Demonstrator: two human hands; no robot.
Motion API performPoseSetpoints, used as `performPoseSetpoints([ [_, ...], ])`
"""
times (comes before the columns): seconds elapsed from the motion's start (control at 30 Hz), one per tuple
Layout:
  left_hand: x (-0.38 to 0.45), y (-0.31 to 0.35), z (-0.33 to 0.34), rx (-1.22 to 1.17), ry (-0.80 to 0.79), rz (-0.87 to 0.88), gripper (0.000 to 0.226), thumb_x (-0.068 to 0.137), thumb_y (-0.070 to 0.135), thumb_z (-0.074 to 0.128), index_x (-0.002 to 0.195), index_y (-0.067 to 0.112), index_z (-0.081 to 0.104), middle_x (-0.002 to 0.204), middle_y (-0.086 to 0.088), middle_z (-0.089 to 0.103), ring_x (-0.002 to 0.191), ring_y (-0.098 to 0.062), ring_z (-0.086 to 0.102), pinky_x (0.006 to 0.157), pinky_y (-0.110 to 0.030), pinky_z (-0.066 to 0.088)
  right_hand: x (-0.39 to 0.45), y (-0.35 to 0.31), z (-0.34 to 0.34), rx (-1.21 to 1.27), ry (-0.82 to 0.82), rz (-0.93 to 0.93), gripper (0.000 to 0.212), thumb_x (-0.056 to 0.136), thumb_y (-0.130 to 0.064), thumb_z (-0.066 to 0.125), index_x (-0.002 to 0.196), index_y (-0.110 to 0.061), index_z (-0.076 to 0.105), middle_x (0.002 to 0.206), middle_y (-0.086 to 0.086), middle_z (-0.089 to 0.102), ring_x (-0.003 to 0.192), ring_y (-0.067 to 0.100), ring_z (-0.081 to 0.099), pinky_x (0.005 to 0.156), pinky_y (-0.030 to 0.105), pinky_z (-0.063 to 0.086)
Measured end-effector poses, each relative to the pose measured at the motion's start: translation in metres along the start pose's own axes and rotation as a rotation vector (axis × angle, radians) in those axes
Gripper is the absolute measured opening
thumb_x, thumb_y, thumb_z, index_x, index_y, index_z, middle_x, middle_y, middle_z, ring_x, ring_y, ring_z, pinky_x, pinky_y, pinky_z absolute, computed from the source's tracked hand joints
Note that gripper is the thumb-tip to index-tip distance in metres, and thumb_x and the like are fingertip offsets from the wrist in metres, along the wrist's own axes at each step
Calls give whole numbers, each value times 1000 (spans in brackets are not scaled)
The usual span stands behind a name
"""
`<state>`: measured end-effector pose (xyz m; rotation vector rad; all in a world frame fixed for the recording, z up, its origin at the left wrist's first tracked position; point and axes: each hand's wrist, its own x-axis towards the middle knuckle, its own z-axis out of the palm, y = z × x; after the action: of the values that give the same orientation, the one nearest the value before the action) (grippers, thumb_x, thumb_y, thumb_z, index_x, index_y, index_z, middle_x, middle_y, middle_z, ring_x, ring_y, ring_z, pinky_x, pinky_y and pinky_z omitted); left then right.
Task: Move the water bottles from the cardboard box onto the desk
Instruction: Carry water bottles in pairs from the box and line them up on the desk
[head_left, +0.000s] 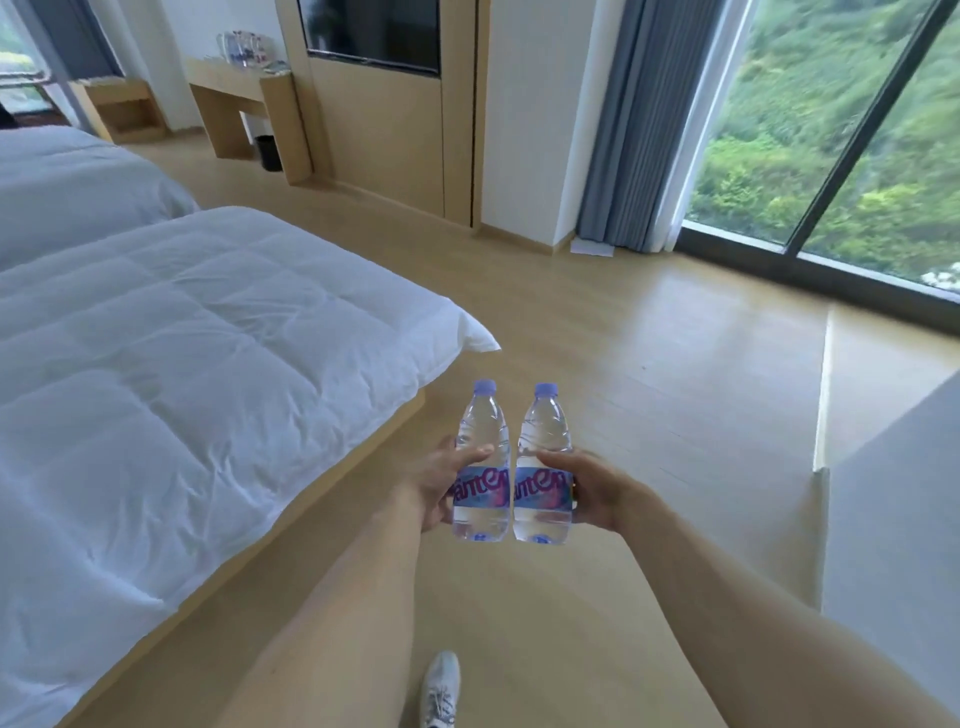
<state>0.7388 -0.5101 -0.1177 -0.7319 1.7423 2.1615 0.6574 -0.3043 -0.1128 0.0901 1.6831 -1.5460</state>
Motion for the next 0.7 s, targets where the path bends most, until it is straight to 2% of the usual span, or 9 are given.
performPoseSetpoints([
  [0.1, 47, 30, -3, 47, -64, -21, 29, 85, 34, 74, 112, 31, 62, 86, 1, 77, 78, -20, 75, 84, -62, 56, 29, -29, -7, 20, 45, -1, 40, 92, -26, 69, 130, -15, 64, 123, 16, 70, 117, 35, 65, 101, 56, 51],
  [0.2, 94, 65, -9, 93, -141, -51, 37, 87, 36, 73, 120, 28, 61, 99, -4, 75, 86, -23, 73, 85, -55, 58, 60, -59, -14, 62, 70, -15, 42, 93, -24, 68, 133, -13, 61, 125, 18, 69, 118, 36, 64, 100, 55, 51],
  [0.43, 177, 128, -11, 156, -226, -74, 46, 87, 40, 74, 127, 25, 57, 119, -13, 71, 107, -33, 70, 92, -65, 51, 115, -111, -33, 149, 140, -36, 45, 93, -25, 68, 136, -17, 57, 124, 16, 70, 114, 34, 67, 95, 51, 55],
  [0.57, 220, 158, -5, 175, -240, -75, 51, 88, 40, 74, 130, 21, 54, 121, -16, 70, 109, -36, 70, 92, -65, 52, 148, -135, -52, 153, 165, -40, 48, 92, -28, 70, 136, -18, 57, 122, 15, 70, 113, 33, 68, 100, 55, 52],
  [0.7, 263, 182, 4, 188, -259, -65, 50, 88, 38, 73, 129, 20, 53, 117, -16, 72, 106, -36, 71, 90, -63, 53, 183, -159, -74, 183, 170, -38, 52, 89, -37, 72, 134, -16, 58, 119, 15, 72, 109, 34, 70, 94, 52, 55],
])
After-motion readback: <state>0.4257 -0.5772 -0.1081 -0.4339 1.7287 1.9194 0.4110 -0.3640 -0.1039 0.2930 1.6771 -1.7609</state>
